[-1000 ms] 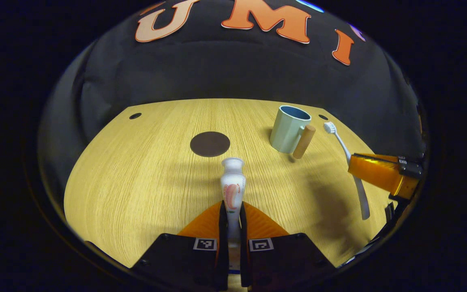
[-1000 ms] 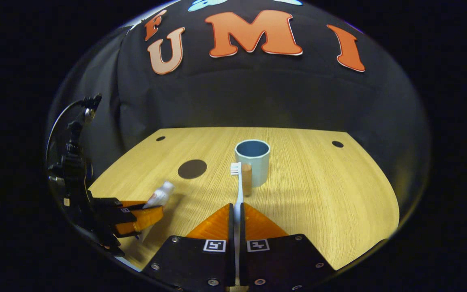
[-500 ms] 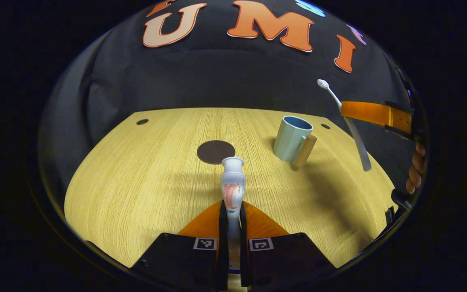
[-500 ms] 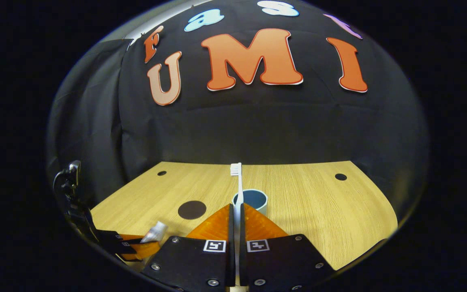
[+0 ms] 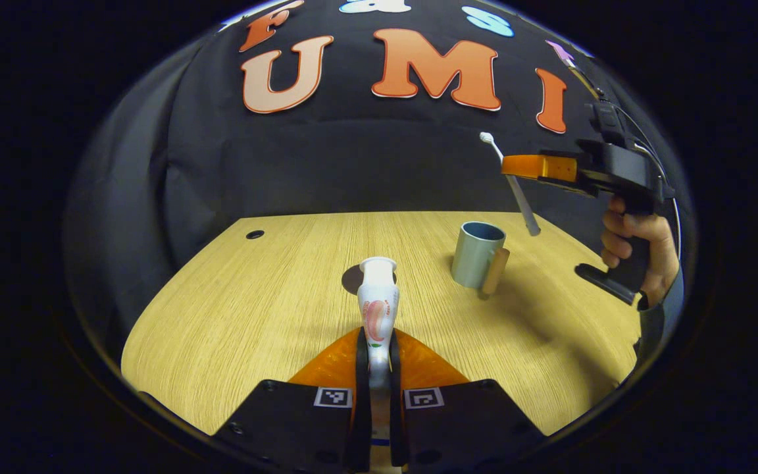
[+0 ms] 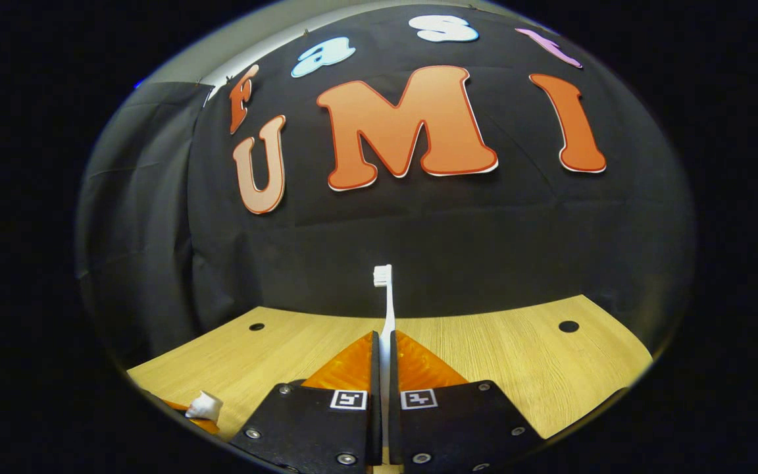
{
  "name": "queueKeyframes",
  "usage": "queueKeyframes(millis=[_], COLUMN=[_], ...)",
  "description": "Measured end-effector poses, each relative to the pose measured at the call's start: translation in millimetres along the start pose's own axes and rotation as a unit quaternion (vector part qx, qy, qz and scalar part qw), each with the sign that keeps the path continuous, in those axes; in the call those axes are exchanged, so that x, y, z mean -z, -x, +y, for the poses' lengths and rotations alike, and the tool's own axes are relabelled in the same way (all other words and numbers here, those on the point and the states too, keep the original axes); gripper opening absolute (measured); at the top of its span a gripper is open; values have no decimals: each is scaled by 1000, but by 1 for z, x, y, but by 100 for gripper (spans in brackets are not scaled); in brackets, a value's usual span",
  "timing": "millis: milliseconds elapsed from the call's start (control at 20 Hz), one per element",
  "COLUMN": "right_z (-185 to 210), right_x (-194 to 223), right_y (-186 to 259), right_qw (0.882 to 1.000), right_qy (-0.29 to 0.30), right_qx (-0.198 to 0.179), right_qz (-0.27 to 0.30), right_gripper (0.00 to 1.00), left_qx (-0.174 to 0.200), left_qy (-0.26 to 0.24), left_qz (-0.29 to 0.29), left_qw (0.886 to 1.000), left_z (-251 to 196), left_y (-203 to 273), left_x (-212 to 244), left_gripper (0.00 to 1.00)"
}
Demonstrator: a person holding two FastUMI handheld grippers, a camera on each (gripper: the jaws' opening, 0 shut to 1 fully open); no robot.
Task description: Put the toothbrush and toothpaste on the desktop into the cup, then pick up the cup and place it on the coaster on the desktop.
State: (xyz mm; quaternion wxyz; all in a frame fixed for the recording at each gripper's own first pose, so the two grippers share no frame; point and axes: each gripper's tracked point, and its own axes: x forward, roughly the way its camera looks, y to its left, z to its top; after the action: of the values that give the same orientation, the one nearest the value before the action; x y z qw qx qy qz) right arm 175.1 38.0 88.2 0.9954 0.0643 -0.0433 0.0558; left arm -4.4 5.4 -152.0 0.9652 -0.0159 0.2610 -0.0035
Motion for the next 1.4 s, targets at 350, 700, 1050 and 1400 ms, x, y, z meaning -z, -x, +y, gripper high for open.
queueKeyframes(millis=[350,700,1050,1400], right_z=[-6,-6,-21,-31], right_x=[0,45,69,69], right_y=[-39,-60,-52,-22], right_qw=[999,999,1000,999], right_qy=[-8,-16,-4,6], right_qx=[-7,-31,-27,-40], right_qz=[-50,-20,2,17], right_gripper=[4,4,7,15], left_qx=[-6,-13,17,54], left_qy=[12,30,28,41], left_qz=[-10,-50,-110,-182], left_qw=[1000,998,993,981], left_z=[6,17,-12,-60], left_y=[5,6,-15,-40], left_x=[-2,-18,-60,-109], left_gripper=[15,15,15,15])
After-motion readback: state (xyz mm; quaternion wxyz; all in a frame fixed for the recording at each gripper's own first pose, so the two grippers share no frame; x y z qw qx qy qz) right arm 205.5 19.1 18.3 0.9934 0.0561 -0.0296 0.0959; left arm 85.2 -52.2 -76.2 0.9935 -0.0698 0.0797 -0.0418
